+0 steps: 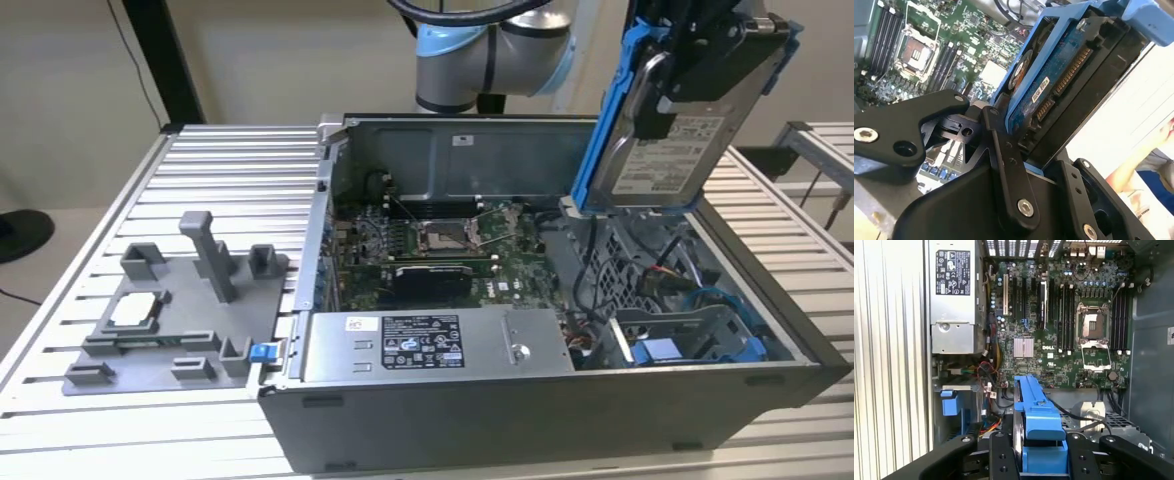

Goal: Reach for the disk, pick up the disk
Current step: 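Pick up the disk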

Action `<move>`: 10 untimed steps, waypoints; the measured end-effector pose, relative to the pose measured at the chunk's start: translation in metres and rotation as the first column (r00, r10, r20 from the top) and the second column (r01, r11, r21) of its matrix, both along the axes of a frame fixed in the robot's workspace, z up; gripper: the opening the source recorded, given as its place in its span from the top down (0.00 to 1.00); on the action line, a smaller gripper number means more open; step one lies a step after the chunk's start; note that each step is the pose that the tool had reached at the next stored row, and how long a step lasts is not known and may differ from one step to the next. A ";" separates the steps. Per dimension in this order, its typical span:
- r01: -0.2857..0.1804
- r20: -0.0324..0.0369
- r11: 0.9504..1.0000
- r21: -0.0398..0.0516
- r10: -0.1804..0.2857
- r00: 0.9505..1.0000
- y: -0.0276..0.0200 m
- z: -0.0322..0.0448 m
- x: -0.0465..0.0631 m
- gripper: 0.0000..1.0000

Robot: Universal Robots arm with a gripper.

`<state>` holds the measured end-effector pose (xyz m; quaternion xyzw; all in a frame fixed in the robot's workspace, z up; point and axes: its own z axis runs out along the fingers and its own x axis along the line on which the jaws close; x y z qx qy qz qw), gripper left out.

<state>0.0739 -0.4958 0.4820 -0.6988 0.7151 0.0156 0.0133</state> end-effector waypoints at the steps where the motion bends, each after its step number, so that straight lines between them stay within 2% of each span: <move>1: 0.000 0.000 1.000 0.000 0.000 1.000 -0.0021 -0.0001 0.000 1.00; 5: 0.000 0.000 1.000 0.000 0.000 1.000 -0.0115 -0.0004 0.000 1.00; 10: 0.000 -0.002 1.000 0.000 0.000 1.000 -0.0278 -0.0008 0.002 1.00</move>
